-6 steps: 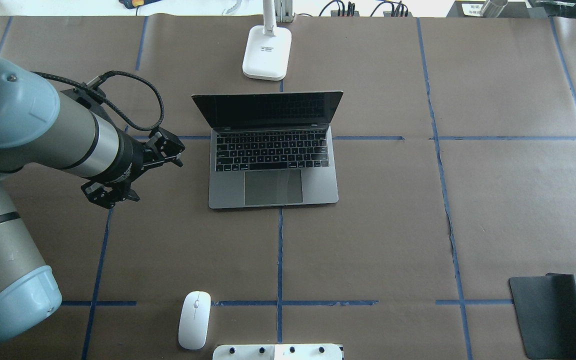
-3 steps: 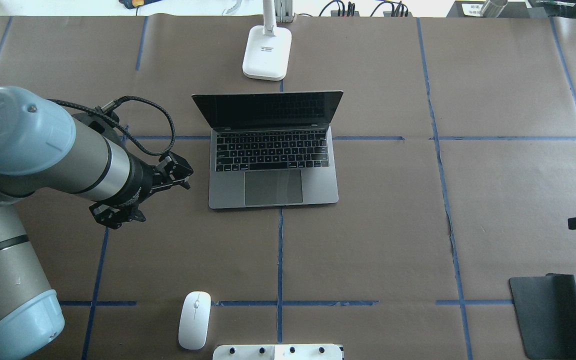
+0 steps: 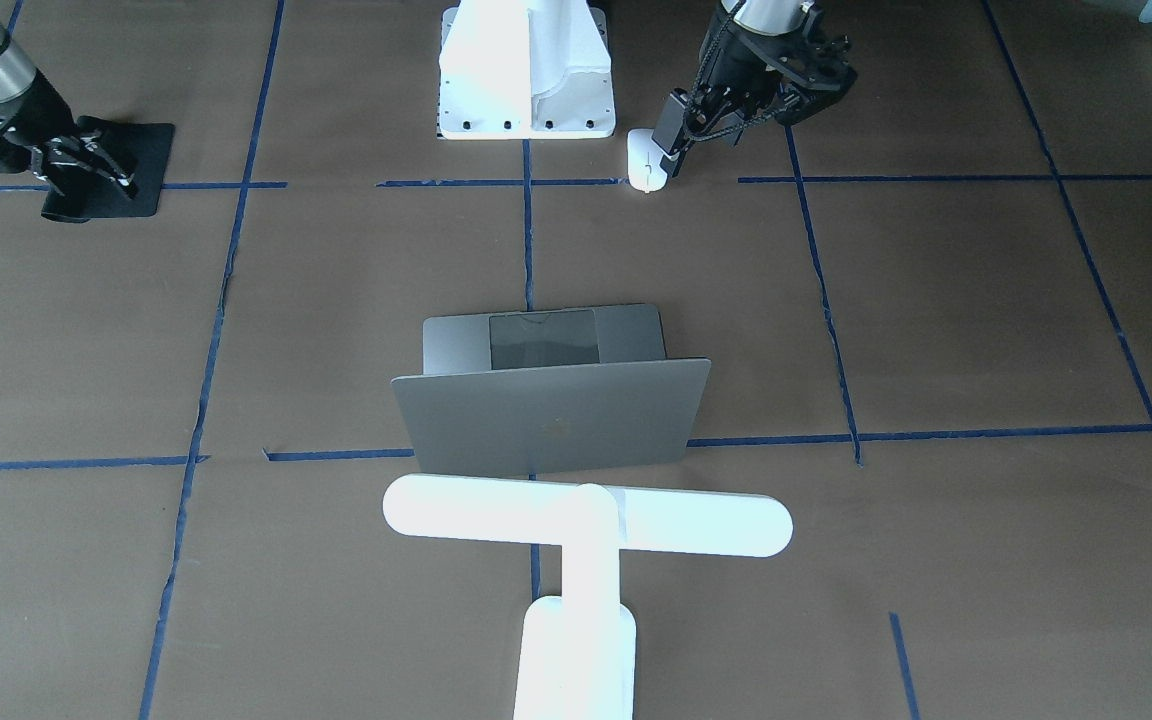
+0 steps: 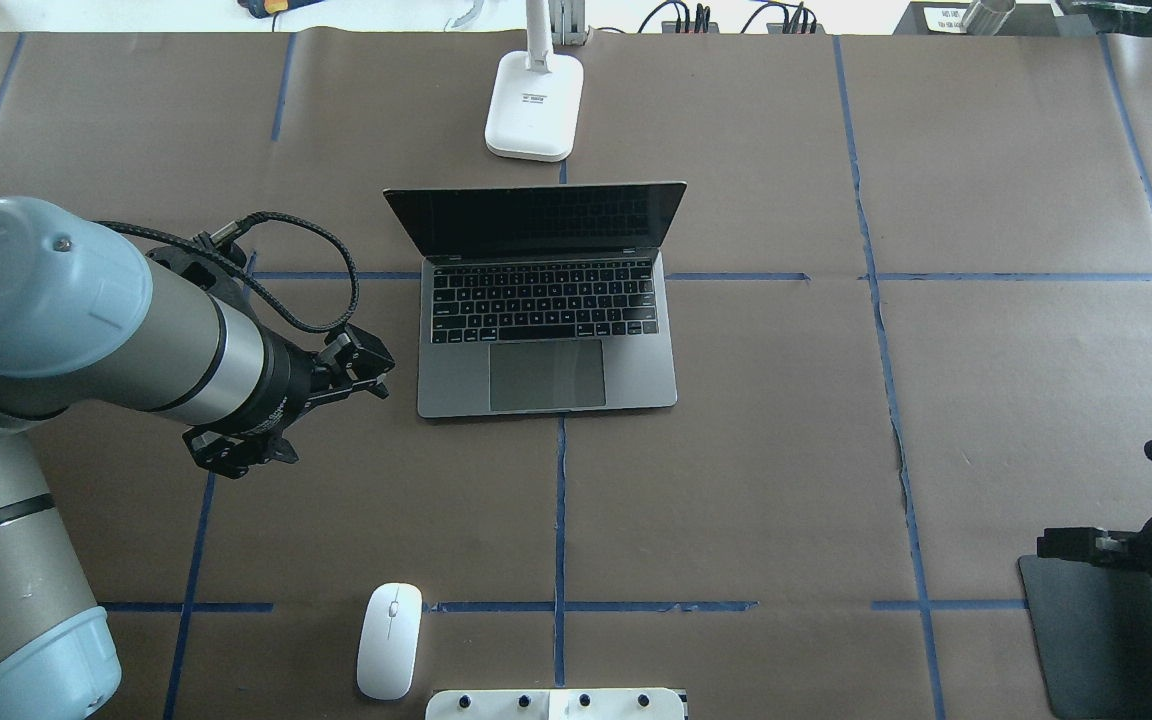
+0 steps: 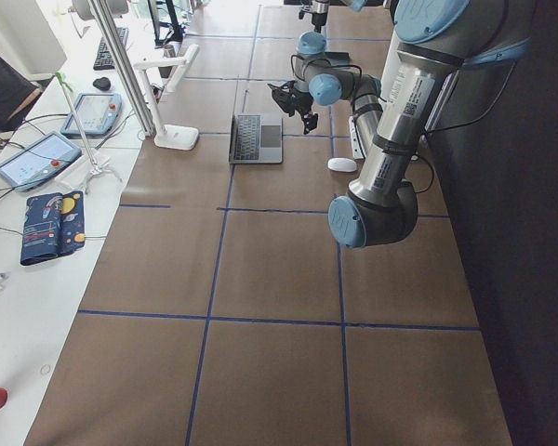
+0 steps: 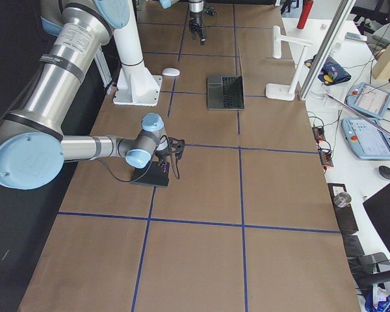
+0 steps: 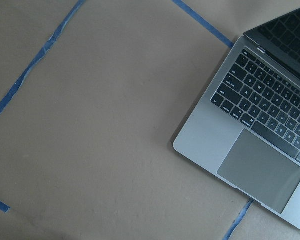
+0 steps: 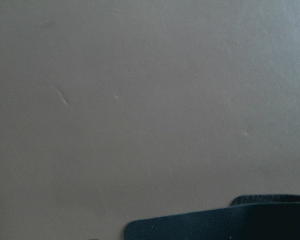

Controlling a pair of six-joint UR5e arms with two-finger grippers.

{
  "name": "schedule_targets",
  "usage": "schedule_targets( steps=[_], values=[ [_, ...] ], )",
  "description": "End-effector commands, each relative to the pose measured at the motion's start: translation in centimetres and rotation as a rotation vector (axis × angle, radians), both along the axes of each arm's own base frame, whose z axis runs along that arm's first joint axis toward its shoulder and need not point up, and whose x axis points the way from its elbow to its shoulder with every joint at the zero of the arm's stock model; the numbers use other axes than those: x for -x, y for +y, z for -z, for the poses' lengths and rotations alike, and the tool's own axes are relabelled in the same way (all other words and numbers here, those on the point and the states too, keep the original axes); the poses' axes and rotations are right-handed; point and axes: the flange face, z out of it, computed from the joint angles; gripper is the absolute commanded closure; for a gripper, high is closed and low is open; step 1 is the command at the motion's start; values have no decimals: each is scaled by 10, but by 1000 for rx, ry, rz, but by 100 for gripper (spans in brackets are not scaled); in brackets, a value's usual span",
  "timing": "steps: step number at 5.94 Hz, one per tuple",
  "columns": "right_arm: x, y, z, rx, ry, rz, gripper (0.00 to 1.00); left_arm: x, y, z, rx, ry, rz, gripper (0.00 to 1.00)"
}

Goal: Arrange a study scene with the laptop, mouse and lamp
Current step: 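Grasp the dark grey mouse pad with the right gripper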

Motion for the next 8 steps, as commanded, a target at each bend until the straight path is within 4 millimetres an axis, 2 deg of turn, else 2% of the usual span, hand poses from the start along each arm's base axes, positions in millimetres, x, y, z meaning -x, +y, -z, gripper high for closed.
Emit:
schedule_targets(
  steps=[1,2,3,5,8],
  values=[
    [-27,30,-29,-4,-11,9,0,3,2,4,-5,10,0,0],
    [-56,40,-83,-17,-56,18,0,5,3,7,-10,18,0,0],
    [-84,50,-99,-13,-110,34,0,5,4,8,-10,20,1,0],
    [-86,51,-100,-11,-105,36,0,6,5,9,-11,23,0,0],
    [-75,51,-98,-15,-113,47,0,5,5,7,-7,20,1,0]
  ],
)
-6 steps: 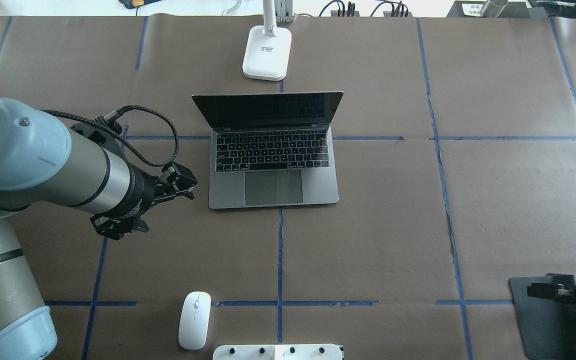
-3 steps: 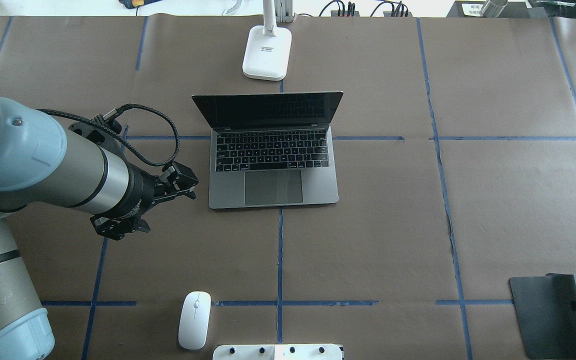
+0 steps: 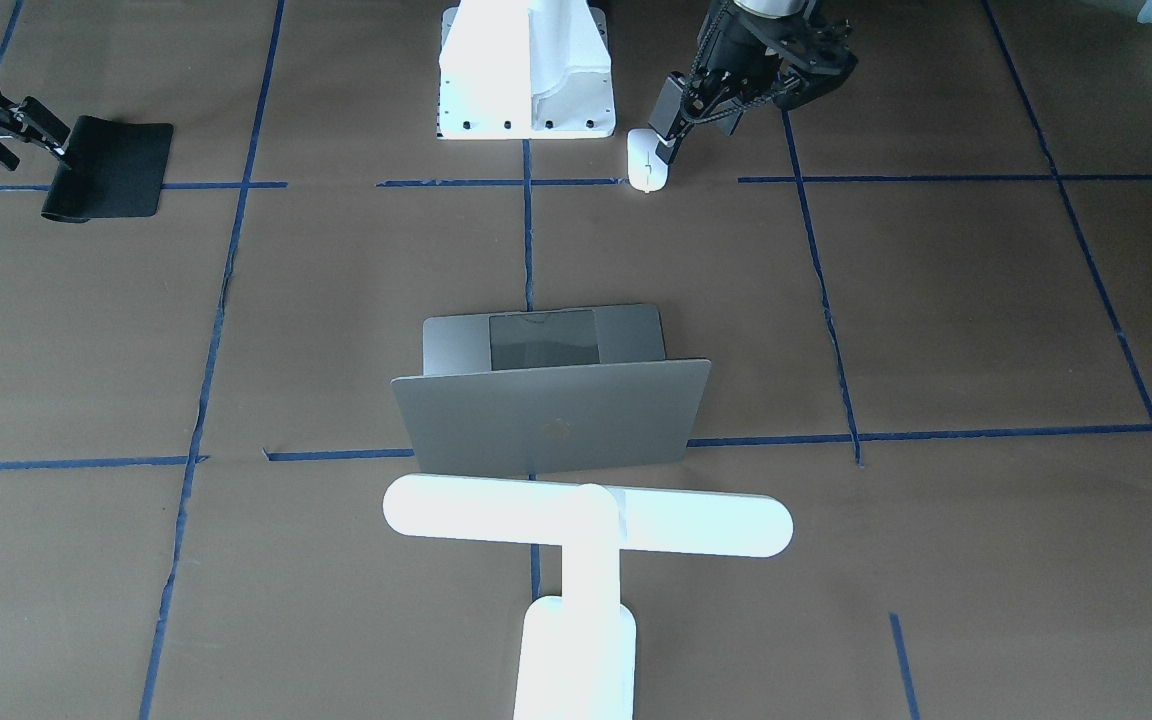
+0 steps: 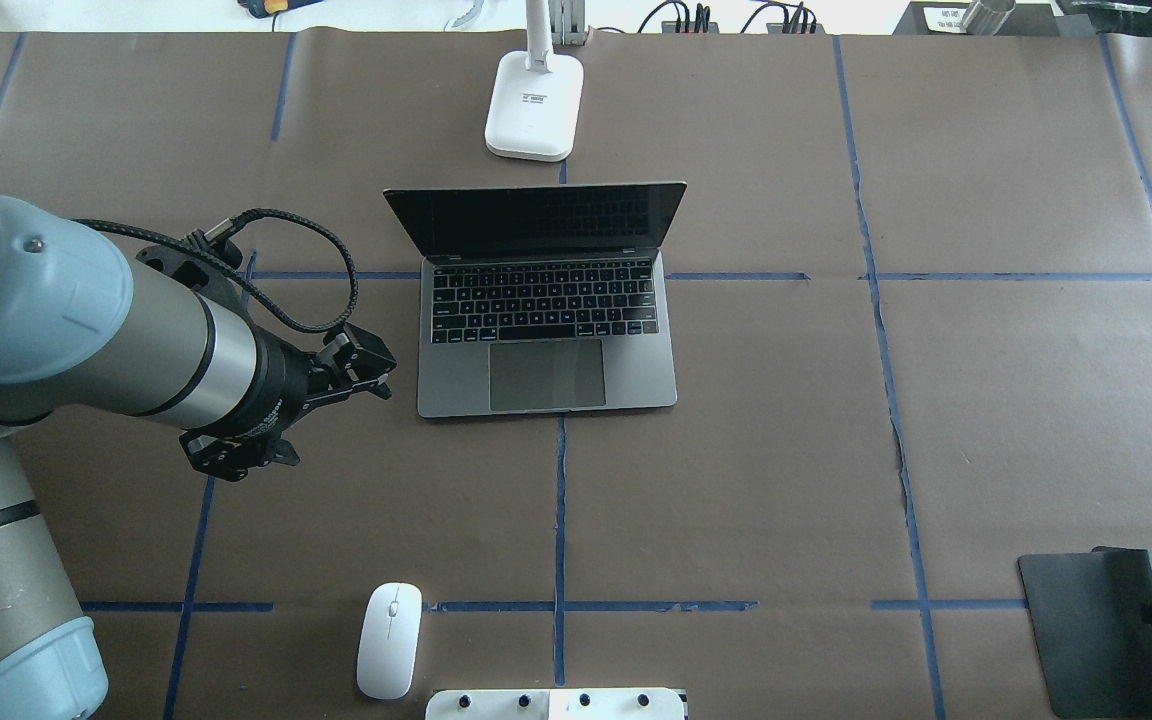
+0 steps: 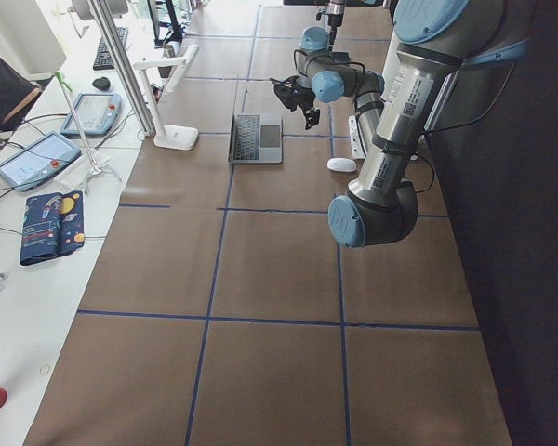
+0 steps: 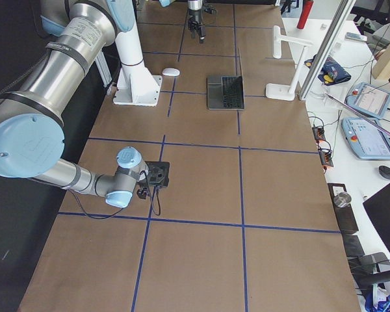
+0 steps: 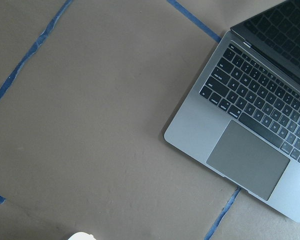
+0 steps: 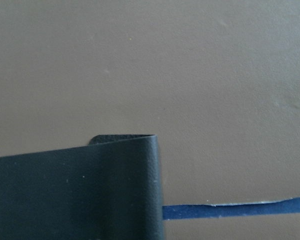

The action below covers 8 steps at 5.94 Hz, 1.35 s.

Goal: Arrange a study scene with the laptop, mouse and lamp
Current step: 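Grasp the dark grey mouse pad with the right gripper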

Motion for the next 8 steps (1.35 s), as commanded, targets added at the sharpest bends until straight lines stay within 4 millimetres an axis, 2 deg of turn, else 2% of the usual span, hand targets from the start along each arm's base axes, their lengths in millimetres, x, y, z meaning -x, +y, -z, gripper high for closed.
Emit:
schedule_targets(
  steps=[1,6,7,8],
  values=[
    [7,1,2,-3,-5,15,0,0,0,-2,2,-3,0,0],
    [22,5,6,-10,-23,50,2,0,0,-4,5,-7,0,0],
    [22,6,6,-9,-23,51,17,0,0,-4,5,-7,0,0],
    [22,5,6,-9,-23,49,43,0,0,-4,5,-7,0,0]
  ],
)
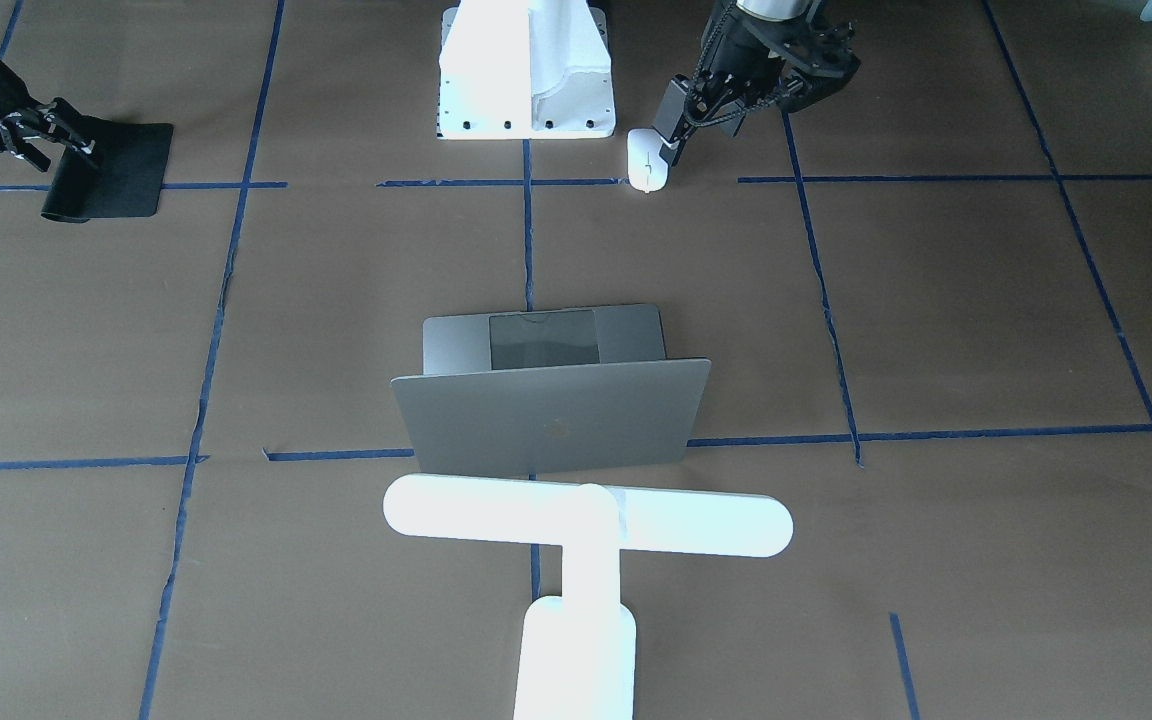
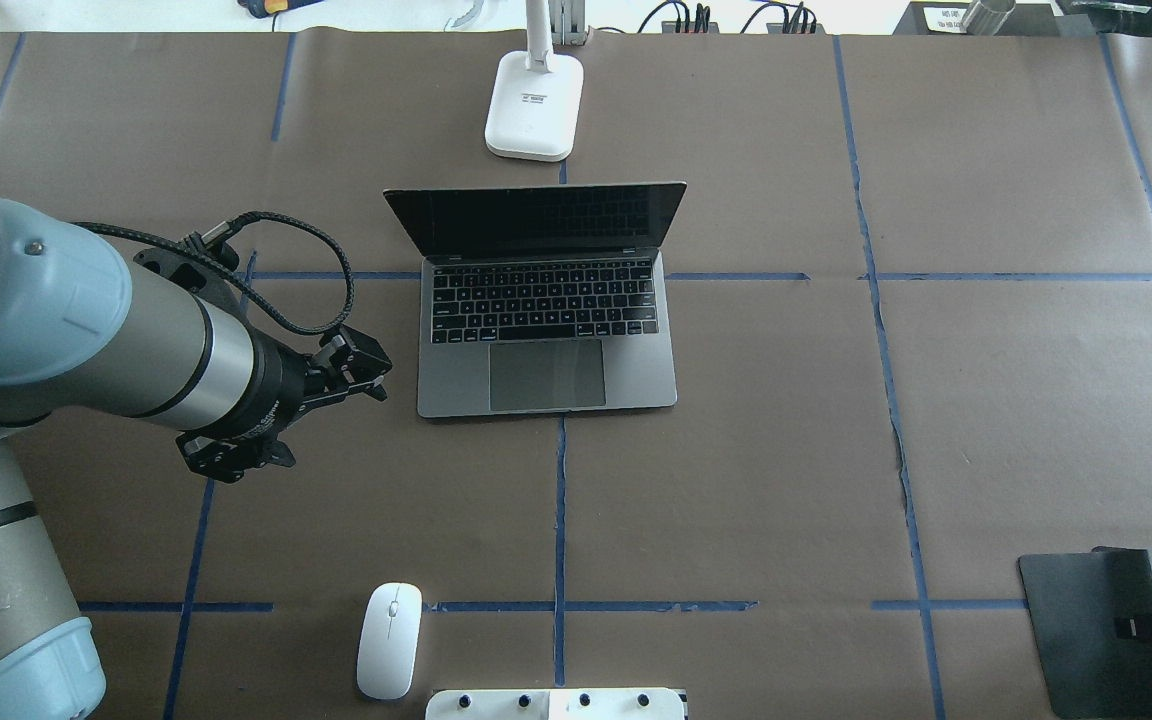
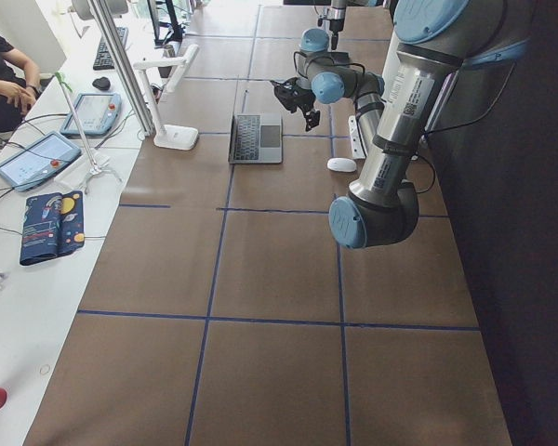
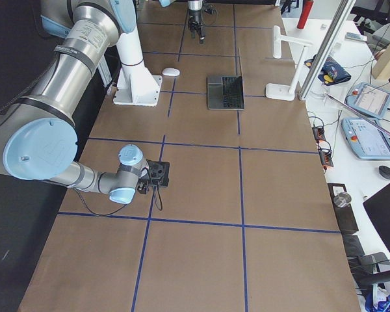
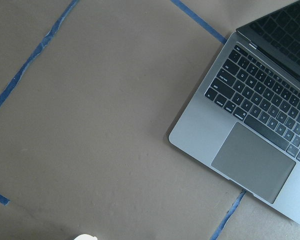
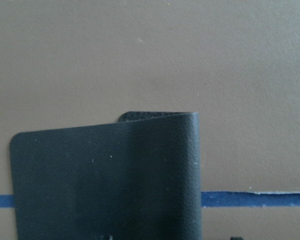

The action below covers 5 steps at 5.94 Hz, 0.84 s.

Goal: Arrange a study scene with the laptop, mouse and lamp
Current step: 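Grasp the dark grey mouse pad with the right gripper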

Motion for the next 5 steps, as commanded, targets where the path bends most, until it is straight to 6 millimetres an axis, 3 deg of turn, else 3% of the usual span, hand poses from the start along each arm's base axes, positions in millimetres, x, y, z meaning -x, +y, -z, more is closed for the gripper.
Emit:
schedule_targets(
  steps=[1,2,3,5],
  values=[
    [0,-1,0,-2,0,-2,69,0,0,-1,1,-2,0,0],
    [-1,-1,-1,0,1,-4,91,0,0,-1,1,-2,0,0],
    [0,-2,3,-10,-2,-16,100,0,0,-1,2,-3,0,0],
    [1,-4,21,-19,-35,-21,100,-1,-1,-2,3,-4,0,0]
  ],
)
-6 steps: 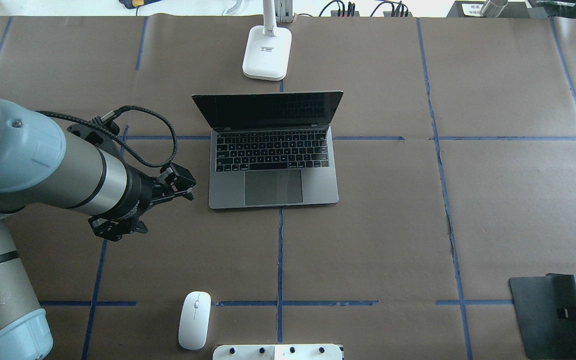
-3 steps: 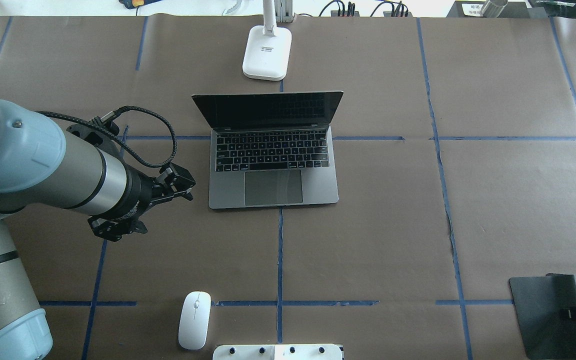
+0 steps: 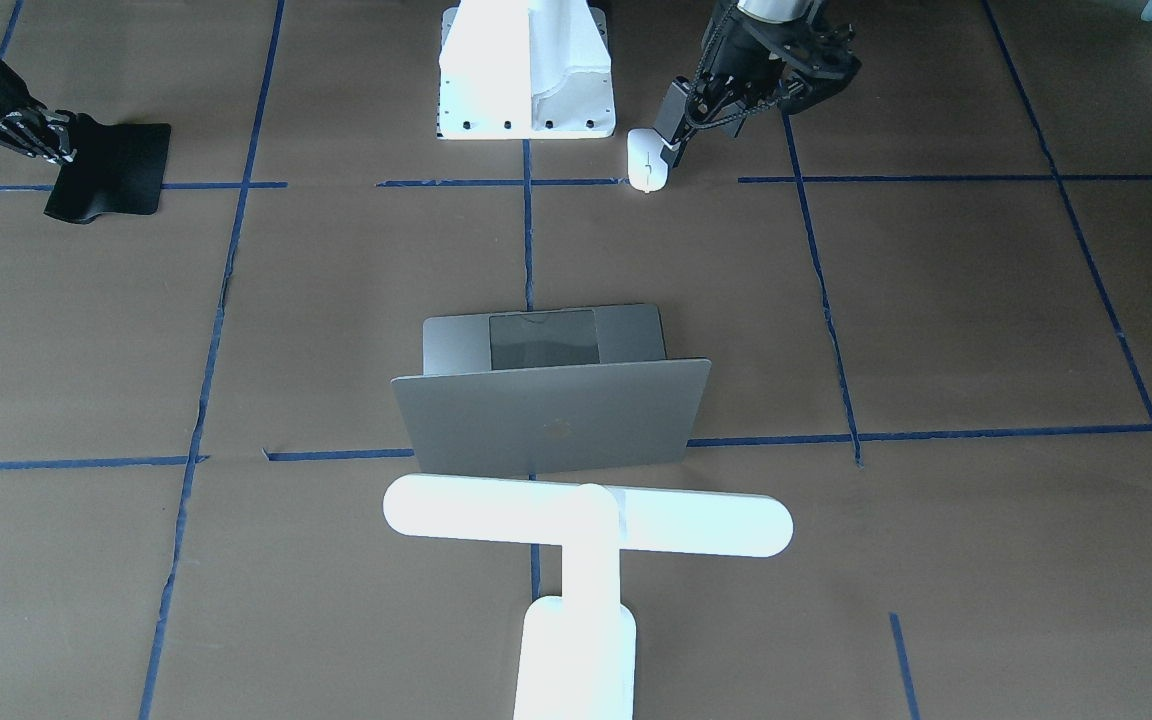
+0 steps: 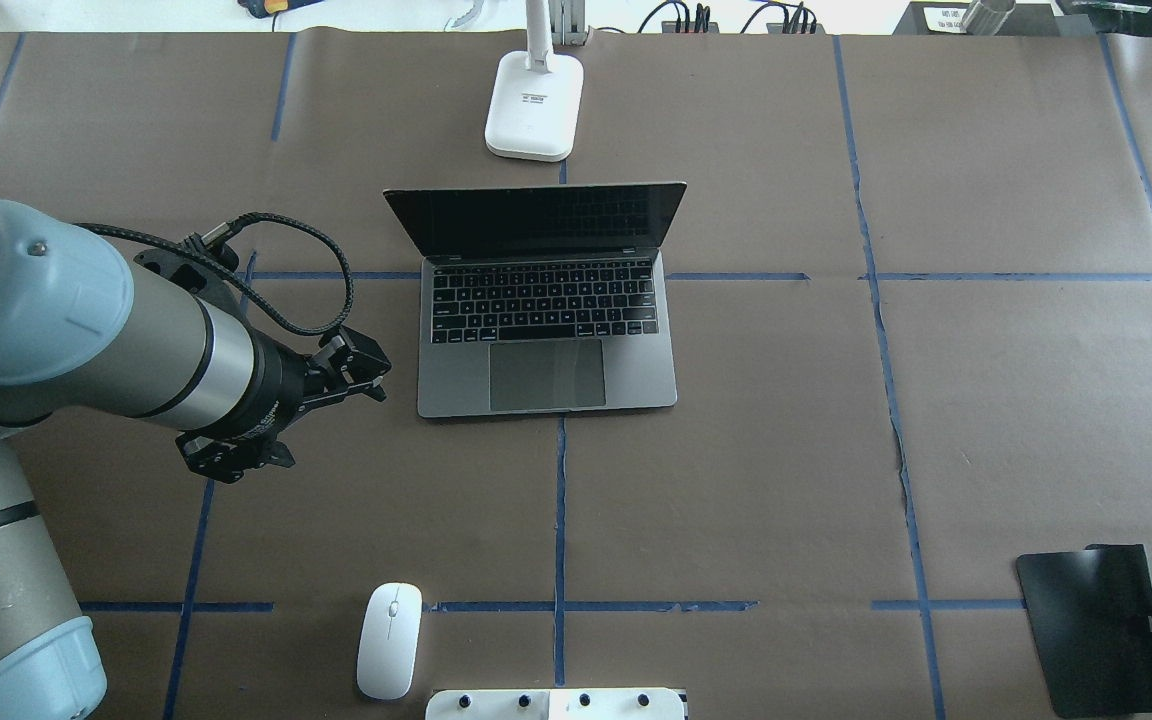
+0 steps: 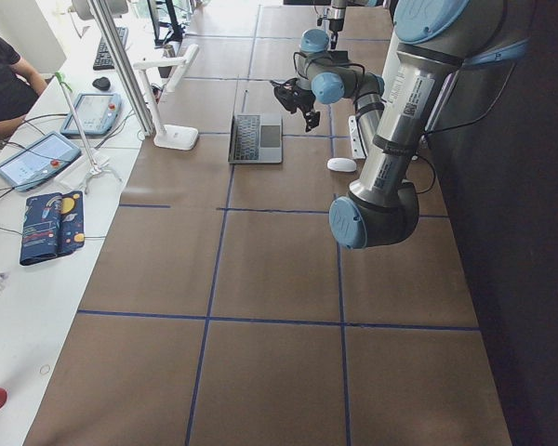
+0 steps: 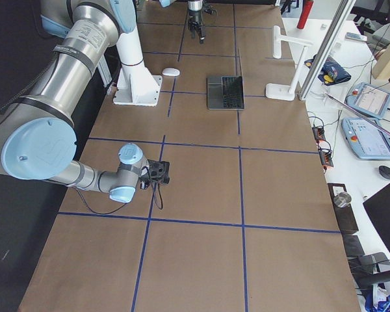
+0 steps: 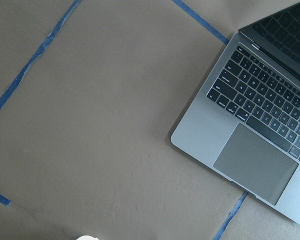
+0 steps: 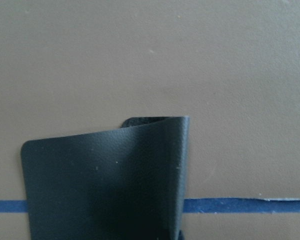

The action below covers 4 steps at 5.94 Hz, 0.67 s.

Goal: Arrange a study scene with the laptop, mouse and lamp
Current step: 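Grasp the dark grey mouse pad with the right gripper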

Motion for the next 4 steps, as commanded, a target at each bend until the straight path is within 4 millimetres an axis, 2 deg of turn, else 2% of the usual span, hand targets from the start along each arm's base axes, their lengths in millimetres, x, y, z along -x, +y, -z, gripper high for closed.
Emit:
schedule_targets(
  steps=[1,2,3,4],
  values=[
    [4,-3,26,-11,-49,-9,100,0,0,0,0,-1,0,0],
    [14,-13,46,-27,-103,-30,100,-1,0,-2,3,-4,0,0],
    [39,-34,66,-55,-177,-74,100,0,0,-8,9,-15,0,0],
    [53,-53,76,-75,-170,-105,100,0,0,-9,10,-16,0,0]
  ],
)
